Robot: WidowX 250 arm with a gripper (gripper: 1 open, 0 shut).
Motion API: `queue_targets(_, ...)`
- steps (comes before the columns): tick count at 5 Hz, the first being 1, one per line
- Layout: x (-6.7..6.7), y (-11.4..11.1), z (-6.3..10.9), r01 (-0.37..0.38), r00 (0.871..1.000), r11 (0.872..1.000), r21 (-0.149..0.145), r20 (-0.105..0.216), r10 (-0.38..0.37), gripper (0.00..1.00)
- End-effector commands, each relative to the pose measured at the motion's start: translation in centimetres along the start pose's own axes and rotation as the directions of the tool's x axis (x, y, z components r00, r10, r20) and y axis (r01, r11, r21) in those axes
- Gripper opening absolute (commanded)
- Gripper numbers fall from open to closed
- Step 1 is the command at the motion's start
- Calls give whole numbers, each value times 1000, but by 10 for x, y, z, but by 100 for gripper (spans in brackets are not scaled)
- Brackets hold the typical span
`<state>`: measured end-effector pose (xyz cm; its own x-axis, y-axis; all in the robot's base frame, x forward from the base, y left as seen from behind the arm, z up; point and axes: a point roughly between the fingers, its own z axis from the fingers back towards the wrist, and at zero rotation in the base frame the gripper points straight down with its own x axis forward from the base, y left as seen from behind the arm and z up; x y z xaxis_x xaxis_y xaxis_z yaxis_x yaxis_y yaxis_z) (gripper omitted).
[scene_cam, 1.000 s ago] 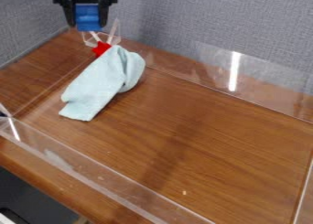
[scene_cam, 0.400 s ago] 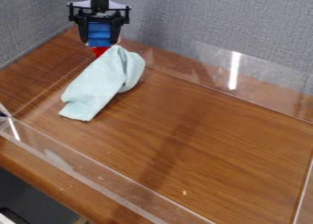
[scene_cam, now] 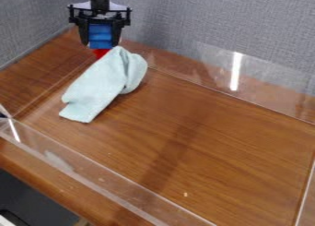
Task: Move the blue object to the left of cloth
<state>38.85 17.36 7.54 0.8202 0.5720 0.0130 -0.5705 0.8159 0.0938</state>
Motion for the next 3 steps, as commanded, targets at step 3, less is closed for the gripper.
queue_targets(3, -5, 23, 49, -7, 995, 999, -49, 95, 11, 0)
